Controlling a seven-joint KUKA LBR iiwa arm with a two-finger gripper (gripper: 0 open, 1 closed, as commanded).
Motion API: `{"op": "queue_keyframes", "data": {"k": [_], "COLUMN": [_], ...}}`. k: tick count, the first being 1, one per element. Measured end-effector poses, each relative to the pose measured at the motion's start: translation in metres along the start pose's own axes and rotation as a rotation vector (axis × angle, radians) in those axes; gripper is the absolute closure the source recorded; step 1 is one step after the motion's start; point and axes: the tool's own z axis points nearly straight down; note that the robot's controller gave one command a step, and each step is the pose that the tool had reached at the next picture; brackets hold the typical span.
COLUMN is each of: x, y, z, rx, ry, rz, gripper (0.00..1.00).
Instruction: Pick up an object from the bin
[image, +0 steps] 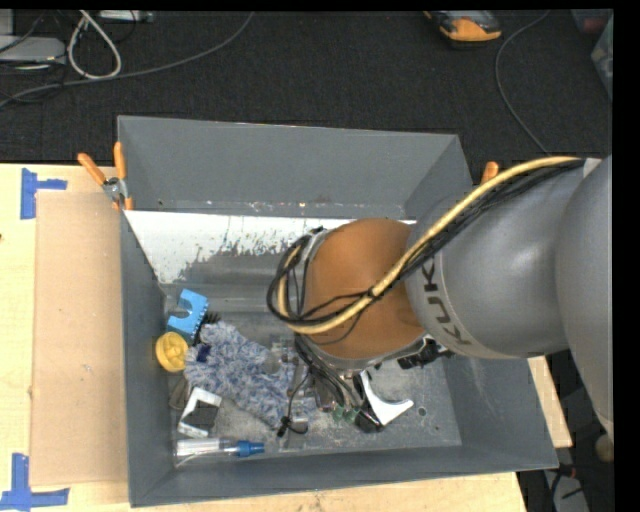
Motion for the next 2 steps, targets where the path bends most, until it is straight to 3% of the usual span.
{"op": "queue_keyframes", "data": {"k": [1, 2], "x": [-0.002, -0.041], "y": [-0.001, -0.044], "z": [-0.004, 0.076], "rx": [-0.001, -0.002], "ry": [-0.007, -0.007], "rz": [0.006, 0.083], "gripper": [0.0, 0.0]}}
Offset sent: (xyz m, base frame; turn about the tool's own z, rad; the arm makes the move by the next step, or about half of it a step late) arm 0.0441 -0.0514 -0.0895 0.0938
